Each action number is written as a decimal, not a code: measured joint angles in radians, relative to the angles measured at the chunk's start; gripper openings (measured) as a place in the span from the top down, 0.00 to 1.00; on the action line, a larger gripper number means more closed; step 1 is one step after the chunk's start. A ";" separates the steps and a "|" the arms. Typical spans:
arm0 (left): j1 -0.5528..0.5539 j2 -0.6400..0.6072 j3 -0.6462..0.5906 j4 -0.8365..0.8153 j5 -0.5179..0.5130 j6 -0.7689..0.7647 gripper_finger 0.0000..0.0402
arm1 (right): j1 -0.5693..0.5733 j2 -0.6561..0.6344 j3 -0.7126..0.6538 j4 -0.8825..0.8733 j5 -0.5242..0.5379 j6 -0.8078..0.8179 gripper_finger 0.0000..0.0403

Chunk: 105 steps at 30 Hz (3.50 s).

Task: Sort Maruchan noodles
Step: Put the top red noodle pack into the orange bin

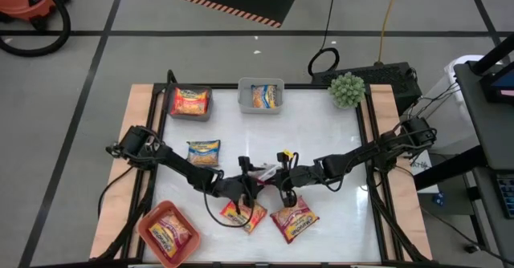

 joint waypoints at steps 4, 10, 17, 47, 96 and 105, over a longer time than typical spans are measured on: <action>-0.001 0.000 0.000 0.001 0.000 0.011 0.40 | 0.000 0.000 0.000 0.001 0.001 0.000 1.00; -0.001 0.000 0.000 0.003 0.000 0.013 0.55 | 0.000 0.000 0.000 0.016 0.055 0.020 1.00; -0.002 -0.017 0.000 0.000 0.004 -0.005 0.68 | 0.000 -0.005 0.000 0.019 0.083 0.019 0.91; -0.091 -0.665 0.000 -0.647 0.222 -0.720 0.68 | 0.101 -0.387 0.000 -0.428 0.184 0.081 0.72; -0.935 -0.663 0.000 -1.173 0.118 -2.258 0.68 | 0.126 -0.387 0.000 -0.427 0.182 0.150 0.72; -0.955 -0.639 0.000 -1.212 0.141 -2.296 0.68 | 0.127 -0.387 -0.001 -0.414 0.183 0.150 0.72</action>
